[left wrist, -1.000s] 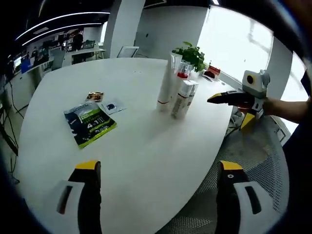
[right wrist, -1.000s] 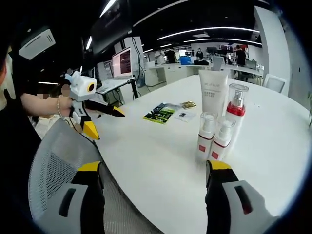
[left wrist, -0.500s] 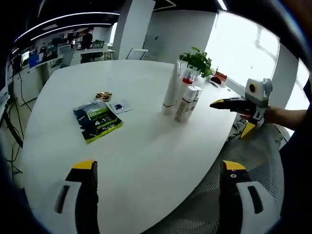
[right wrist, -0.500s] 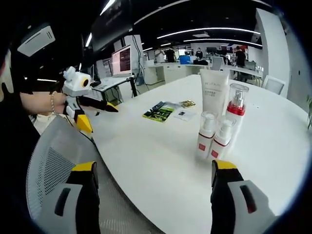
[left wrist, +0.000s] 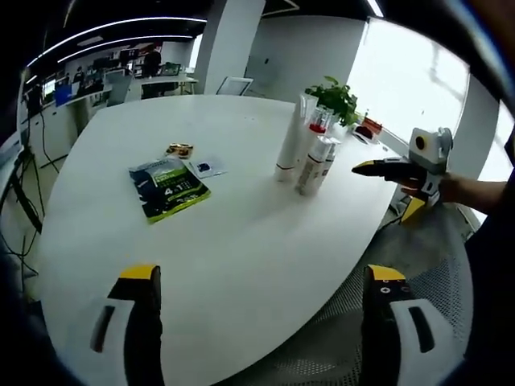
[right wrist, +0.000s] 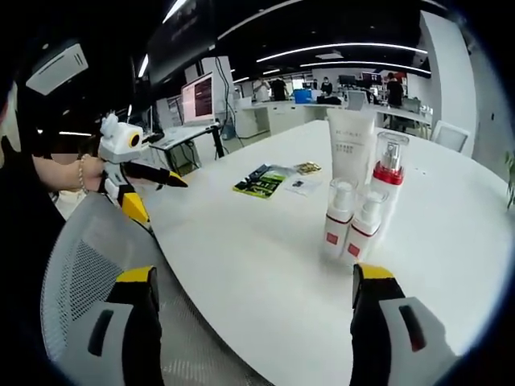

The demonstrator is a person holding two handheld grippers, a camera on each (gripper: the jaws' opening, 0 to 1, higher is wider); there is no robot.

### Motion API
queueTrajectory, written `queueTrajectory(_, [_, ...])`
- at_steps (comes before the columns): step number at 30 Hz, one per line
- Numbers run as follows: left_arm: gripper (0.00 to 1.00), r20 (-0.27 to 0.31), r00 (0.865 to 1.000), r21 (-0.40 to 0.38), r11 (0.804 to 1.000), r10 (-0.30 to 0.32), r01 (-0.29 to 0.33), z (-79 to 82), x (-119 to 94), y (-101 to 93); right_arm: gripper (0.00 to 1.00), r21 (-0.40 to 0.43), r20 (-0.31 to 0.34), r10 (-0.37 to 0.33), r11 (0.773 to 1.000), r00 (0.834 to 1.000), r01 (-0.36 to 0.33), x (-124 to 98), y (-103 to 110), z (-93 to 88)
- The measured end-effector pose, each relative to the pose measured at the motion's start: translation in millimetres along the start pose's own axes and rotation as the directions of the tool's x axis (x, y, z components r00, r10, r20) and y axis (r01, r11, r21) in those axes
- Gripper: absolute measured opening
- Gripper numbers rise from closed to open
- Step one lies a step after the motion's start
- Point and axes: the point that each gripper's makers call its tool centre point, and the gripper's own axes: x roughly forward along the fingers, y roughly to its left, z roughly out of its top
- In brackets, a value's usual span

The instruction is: Arrange the skincare products in the storage area until every visible bottle or jar stands upright without overlapping.

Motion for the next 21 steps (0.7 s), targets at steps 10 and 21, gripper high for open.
queueTrajectory(10, [0.99,-0.013,1.000,-0.008,1.000,0.028,-0.028,6.7,6,6.6,0.99,0.000,-0.007,-0.004,1.000,1.000,0.004,1,0,-2.4])
queueTrajectory(21, [0.99,-0.048,0.989,-0.050,0.989,0.138,-0.140,25.6,27,33.6,0.99,0.011,-0.027,-0.026,1.000,0.999,0.026,1,-3,-5.9])
